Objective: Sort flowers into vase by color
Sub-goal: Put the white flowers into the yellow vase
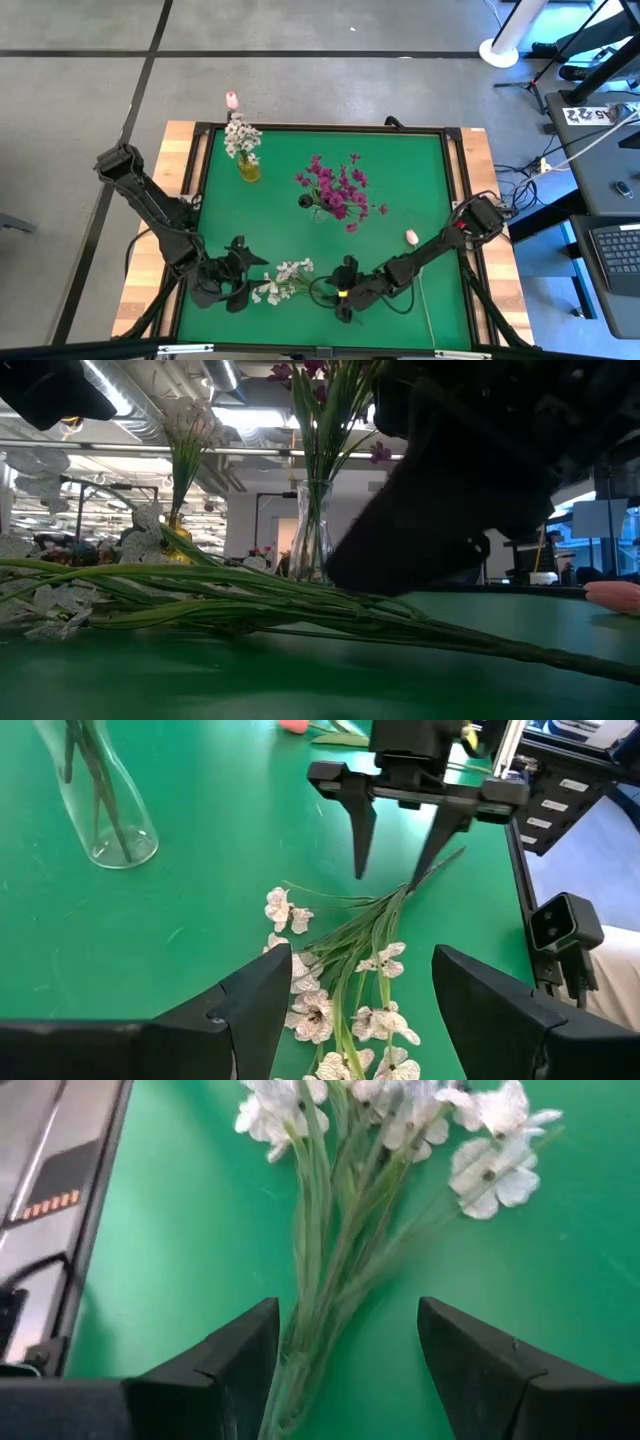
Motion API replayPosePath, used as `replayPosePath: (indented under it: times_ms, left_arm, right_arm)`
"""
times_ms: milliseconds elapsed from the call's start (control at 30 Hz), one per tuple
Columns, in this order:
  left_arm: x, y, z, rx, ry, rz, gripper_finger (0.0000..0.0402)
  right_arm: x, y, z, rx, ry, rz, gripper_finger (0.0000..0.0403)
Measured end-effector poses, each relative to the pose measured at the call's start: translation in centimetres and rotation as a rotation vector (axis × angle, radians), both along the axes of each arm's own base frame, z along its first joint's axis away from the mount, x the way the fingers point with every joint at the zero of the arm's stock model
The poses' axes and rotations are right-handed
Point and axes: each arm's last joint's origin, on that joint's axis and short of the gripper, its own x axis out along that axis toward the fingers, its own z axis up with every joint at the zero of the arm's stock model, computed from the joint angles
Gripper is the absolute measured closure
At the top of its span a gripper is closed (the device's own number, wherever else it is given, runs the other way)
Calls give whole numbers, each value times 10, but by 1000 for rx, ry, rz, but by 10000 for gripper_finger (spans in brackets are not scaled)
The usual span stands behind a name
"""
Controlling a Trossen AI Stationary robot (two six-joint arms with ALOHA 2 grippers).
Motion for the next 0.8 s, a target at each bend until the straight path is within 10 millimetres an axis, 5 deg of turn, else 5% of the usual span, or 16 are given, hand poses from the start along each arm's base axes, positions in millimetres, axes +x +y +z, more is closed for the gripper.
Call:
replayPosePath:
  times_ms: [533, 800]
  left_arm:
    - [1, 2, 1, 22, -22, 33, 167]
    - [0, 2, 0, 21, -17, 29, 167]
  right_arm:
    - [-3, -1, -10, -24, 72, -6, 166]
    - [4, -1, 22, 12, 68, 62, 166]
